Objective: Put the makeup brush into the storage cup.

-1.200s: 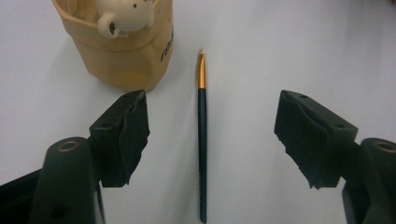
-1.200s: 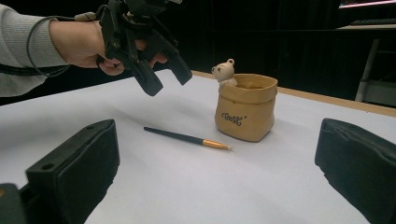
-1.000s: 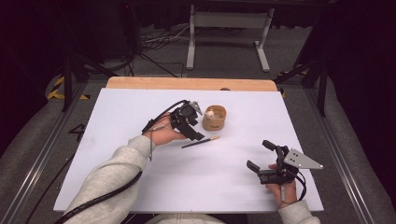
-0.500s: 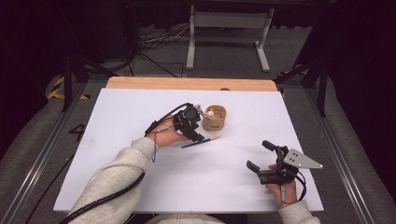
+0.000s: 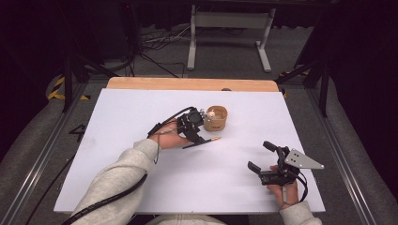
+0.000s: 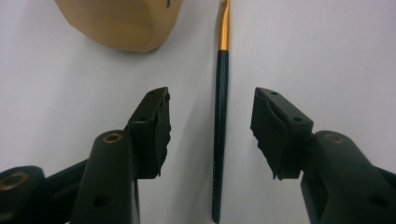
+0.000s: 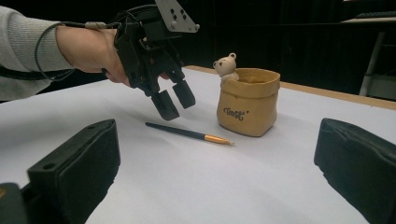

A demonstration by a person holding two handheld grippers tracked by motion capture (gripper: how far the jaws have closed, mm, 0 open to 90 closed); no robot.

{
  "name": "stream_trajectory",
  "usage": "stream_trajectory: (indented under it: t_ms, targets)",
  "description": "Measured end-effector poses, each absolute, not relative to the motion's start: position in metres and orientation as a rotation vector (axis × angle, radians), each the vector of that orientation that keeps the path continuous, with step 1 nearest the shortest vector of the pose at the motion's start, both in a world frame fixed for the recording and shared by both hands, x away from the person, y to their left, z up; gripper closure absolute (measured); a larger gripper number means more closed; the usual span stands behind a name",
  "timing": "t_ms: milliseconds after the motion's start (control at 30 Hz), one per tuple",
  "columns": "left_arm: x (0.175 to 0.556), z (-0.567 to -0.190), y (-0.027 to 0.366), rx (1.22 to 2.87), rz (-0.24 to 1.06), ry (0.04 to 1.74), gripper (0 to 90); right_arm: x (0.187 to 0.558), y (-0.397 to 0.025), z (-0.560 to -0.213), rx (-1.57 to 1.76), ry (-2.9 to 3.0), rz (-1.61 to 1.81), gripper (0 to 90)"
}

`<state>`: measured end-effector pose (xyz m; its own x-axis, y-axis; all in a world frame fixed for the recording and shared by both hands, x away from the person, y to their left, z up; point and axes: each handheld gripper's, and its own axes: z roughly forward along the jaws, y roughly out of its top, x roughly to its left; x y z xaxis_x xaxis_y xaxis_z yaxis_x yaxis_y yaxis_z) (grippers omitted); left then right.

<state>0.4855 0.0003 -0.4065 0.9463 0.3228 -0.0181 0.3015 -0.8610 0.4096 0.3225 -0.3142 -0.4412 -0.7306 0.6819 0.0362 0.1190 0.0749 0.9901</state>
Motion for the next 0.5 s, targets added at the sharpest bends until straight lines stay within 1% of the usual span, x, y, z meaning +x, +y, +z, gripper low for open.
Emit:
stream_trajectory:
  t_ms: [233, 500]
  targets:
    - [0.4851, -0.4105, -0.0041, 2.73, 0.074, 0.456, 51.4, 0.3225, -0.314, -0.4412, 0.792, 1.919, 1.698, 0.6]
    - [0.4842, -0.4148, -0.0083, 2.793, 0.067, 0.442, 57.3, 0.3228, -0.3142, -0.4415, 0.795, 1.923, 1.695, 0.7]
